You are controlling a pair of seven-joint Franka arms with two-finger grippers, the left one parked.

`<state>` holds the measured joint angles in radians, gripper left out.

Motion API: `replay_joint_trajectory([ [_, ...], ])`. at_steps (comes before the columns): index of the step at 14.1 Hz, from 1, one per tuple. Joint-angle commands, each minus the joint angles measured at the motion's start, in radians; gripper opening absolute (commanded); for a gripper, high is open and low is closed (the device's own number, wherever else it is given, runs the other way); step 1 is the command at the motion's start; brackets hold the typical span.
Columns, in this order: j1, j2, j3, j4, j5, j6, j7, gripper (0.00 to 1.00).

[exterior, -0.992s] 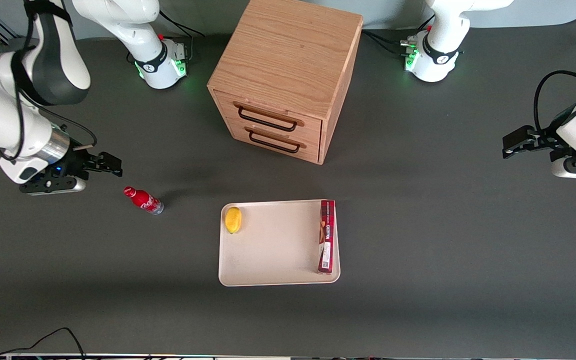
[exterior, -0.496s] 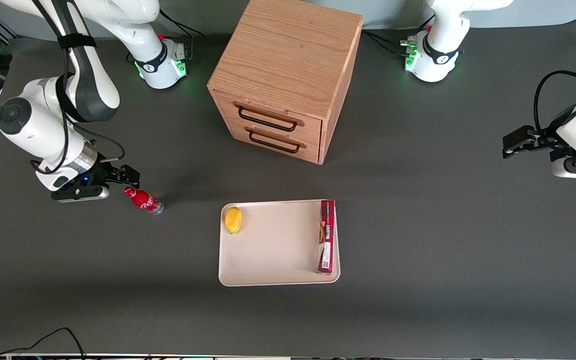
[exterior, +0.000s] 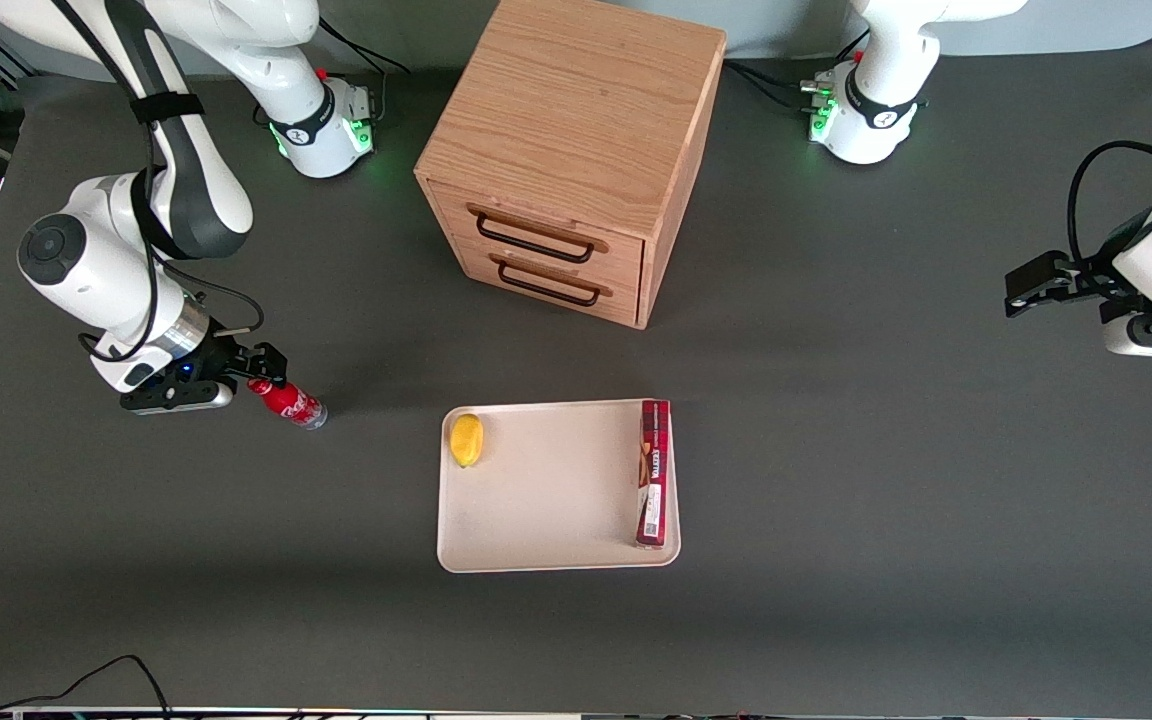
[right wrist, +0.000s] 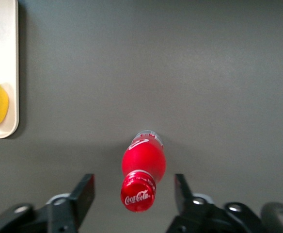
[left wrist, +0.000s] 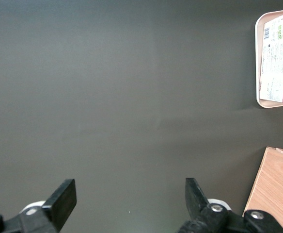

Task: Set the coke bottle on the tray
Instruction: 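Close the right gripper around the red Coca-Cola bottle, then lift the bottle and pull it back toward the right arm's base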

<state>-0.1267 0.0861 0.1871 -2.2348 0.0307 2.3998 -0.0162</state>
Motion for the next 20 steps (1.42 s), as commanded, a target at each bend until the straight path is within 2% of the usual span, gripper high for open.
replay_joint_trajectory([
  [1,-0.002,-0.009,0.002,-0.025,-0.037,0.027,-0.016,0.52],
  [2,-0.002,-0.009,0.002,-0.029,-0.037,0.03,-0.016,0.46],
  [5,-0.002,-0.011,0.002,-0.032,-0.037,0.03,-0.016,0.09],
  [6,-0.002,-0.011,0.002,-0.032,-0.041,0.03,-0.016,0.0],
  [11,-0.008,-0.035,0.002,-0.011,-0.052,0.007,-0.016,0.0],
  [12,-0.01,-0.045,0.002,0.015,-0.052,-0.042,-0.018,0.0],
  [16,-0.01,-0.068,0.0,0.24,-0.046,-0.377,-0.004,0.0],
  [20,-0.01,-0.052,0.0,0.547,-0.037,-0.715,0.013,0.0],
])
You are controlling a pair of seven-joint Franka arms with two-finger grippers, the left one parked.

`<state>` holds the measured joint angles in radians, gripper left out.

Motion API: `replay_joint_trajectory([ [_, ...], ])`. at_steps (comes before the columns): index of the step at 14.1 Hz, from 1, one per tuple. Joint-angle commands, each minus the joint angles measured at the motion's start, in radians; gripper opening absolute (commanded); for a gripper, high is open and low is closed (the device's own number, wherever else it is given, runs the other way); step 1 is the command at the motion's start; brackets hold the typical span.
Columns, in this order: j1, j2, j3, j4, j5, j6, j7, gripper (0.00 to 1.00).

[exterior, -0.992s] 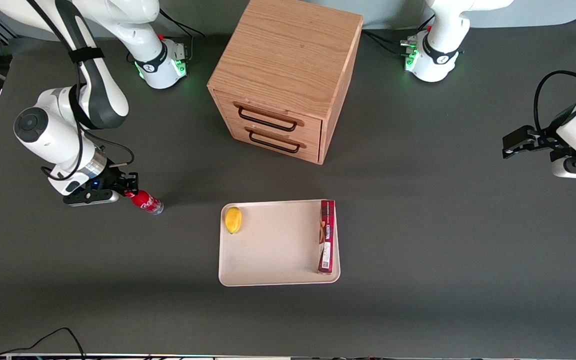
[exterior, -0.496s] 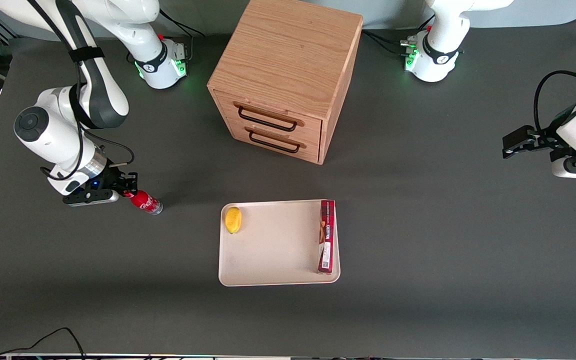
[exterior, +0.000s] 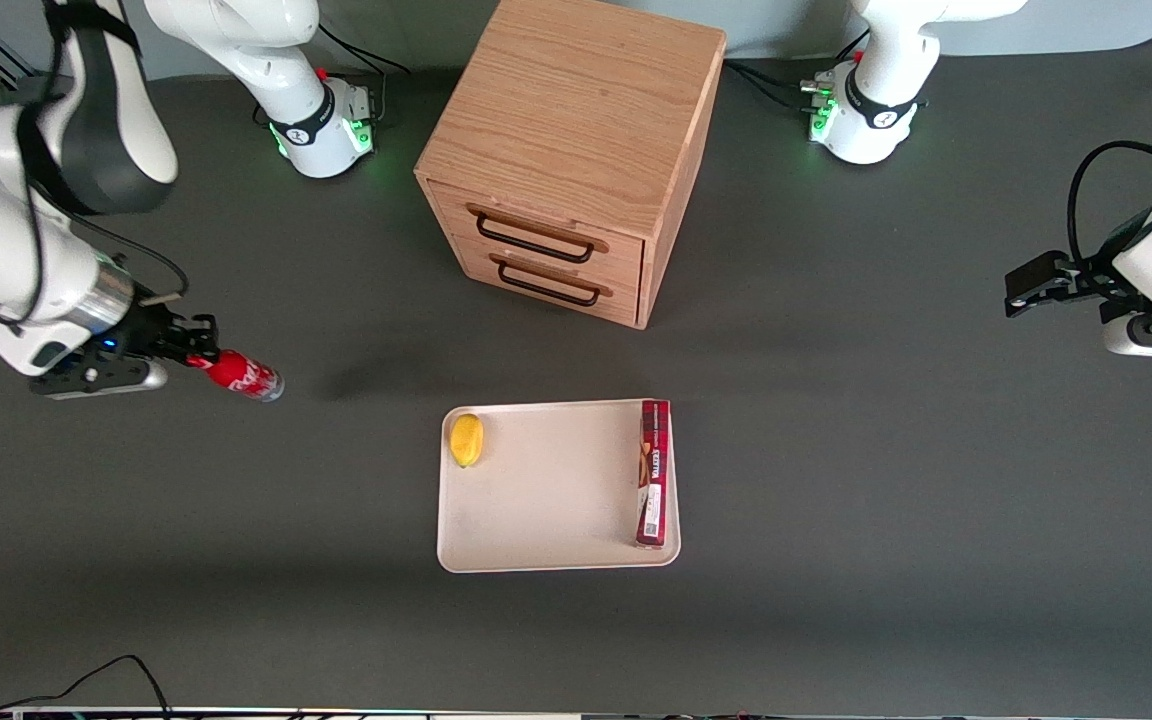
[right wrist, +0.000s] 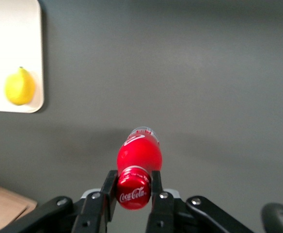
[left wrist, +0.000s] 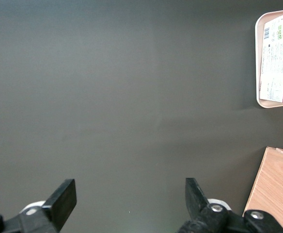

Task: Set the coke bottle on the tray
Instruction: 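Lift the bottle and pull it back toward the right arm's base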

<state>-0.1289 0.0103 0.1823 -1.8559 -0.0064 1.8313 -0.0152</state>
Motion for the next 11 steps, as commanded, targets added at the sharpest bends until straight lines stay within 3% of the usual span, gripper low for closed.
replay_joint_trajectory([
  [1,-0.005,0.033,0.005,0.243,0.0,-0.205,0.032,0.0],
  [6,0.012,0.202,0.006,0.645,-0.006,-0.505,0.081,0.0],
  [11,0.187,0.379,0.003,0.774,-0.021,-0.495,0.36,0.0],
])
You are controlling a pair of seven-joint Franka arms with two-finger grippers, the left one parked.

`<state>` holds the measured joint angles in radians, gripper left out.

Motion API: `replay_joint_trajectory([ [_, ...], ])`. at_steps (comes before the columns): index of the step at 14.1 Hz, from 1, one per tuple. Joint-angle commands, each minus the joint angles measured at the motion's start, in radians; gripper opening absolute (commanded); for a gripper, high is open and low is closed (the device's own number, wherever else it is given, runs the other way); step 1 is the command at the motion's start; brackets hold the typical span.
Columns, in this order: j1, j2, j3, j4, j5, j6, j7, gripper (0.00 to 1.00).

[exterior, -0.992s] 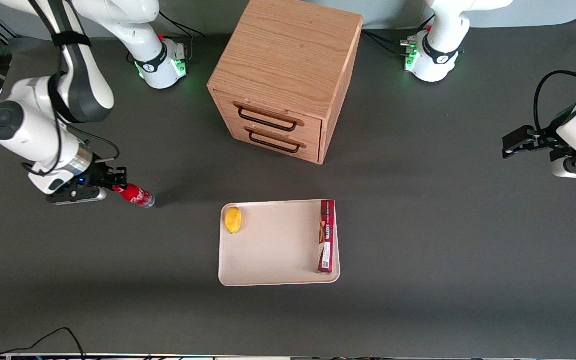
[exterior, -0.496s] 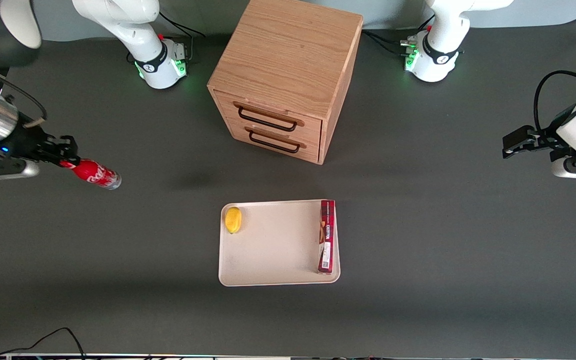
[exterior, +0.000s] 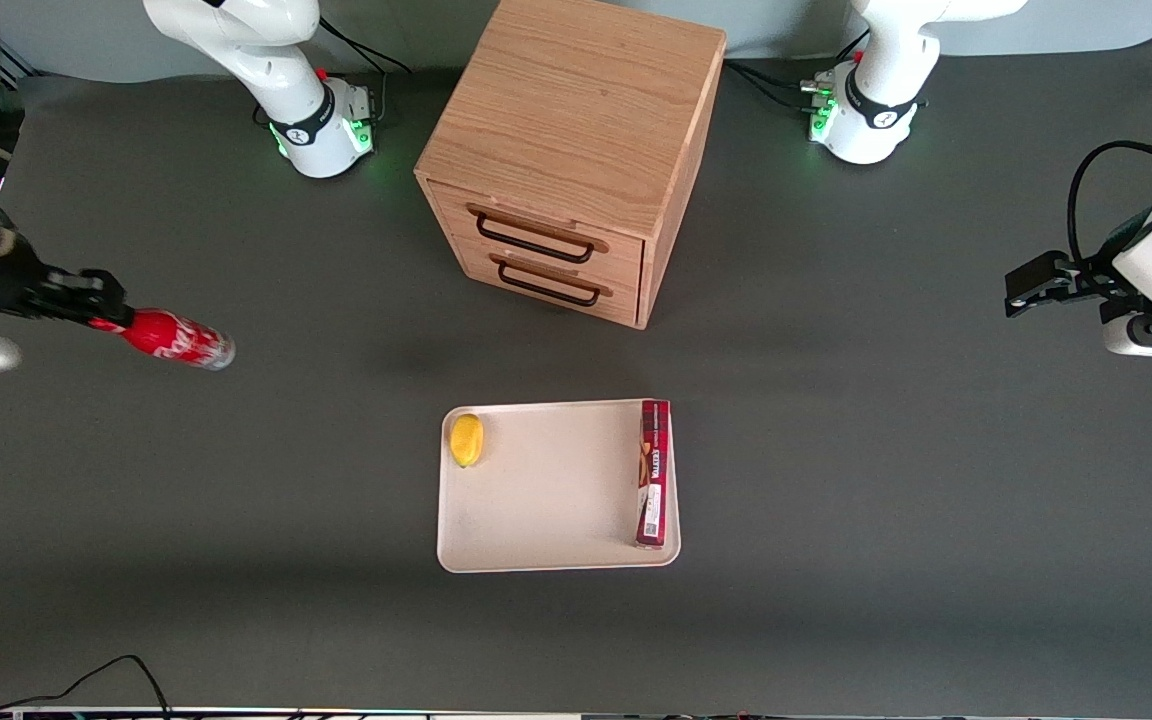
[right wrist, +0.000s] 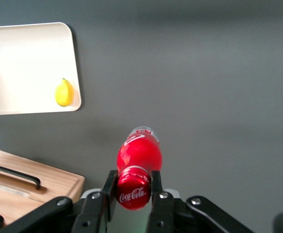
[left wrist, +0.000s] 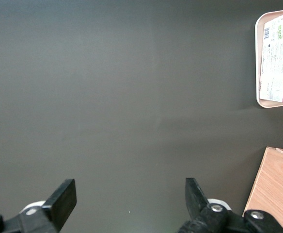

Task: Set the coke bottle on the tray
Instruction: 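Carry the bottle over the cream tray beside the lemon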

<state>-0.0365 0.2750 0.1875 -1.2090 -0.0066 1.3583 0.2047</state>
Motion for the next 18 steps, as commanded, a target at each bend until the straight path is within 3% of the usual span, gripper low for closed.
replay_joint_trajectory([
  [1,0.153,0.157,-0.009,0.156,-0.042,-0.004,0.206,0.0],
  [3,0.265,0.249,-0.037,0.225,-0.081,0.033,0.31,0.0],
  [7,0.441,0.386,-0.166,0.278,-0.078,0.221,0.477,0.0],
  [10,0.46,0.478,-0.164,0.279,-0.078,0.401,0.532,0.0],
  [18,0.474,0.581,-0.166,0.276,-0.079,0.568,0.582,0.0],
])
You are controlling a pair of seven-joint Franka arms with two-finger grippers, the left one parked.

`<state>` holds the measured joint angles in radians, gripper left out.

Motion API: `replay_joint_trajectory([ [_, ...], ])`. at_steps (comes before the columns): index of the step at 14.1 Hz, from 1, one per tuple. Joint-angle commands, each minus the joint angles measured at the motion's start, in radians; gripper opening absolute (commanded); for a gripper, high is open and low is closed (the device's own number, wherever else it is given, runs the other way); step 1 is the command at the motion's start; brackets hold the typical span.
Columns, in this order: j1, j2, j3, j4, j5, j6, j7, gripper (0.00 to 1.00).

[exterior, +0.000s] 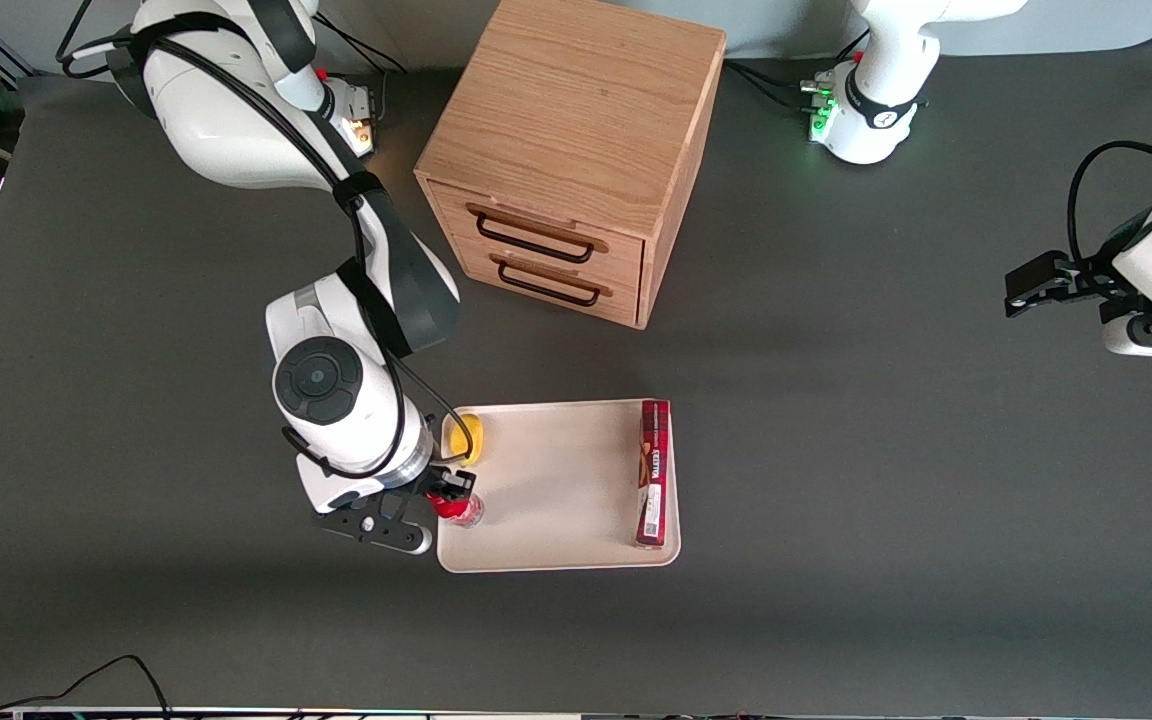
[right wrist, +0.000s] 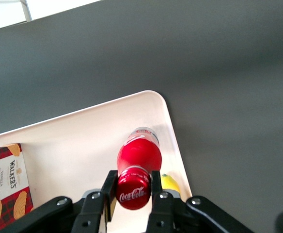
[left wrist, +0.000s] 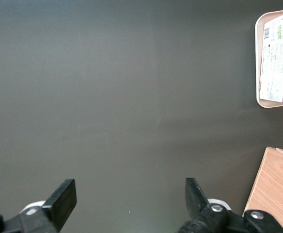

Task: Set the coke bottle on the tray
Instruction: 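Carry the bottle over the cream tray beside the lemon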

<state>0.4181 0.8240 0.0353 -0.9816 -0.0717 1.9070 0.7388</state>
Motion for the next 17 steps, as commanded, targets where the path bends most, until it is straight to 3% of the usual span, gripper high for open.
replay_joint_trajectory([
  [1,0.019,0.038,-0.014,0.049,-0.014,0.046,0.059,0.0],
  [10,0.034,0.073,-0.028,0.043,-0.023,0.118,0.064,0.0],
  [11,0.036,0.076,-0.028,0.041,-0.025,0.121,0.062,0.35],
  [12,0.036,0.076,-0.028,0.041,-0.028,0.122,0.062,0.44],
  [14,0.037,0.076,-0.028,0.04,-0.034,0.121,0.062,1.0],
  [17,0.037,0.076,-0.028,0.038,-0.043,0.121,0.063,1.0],
])
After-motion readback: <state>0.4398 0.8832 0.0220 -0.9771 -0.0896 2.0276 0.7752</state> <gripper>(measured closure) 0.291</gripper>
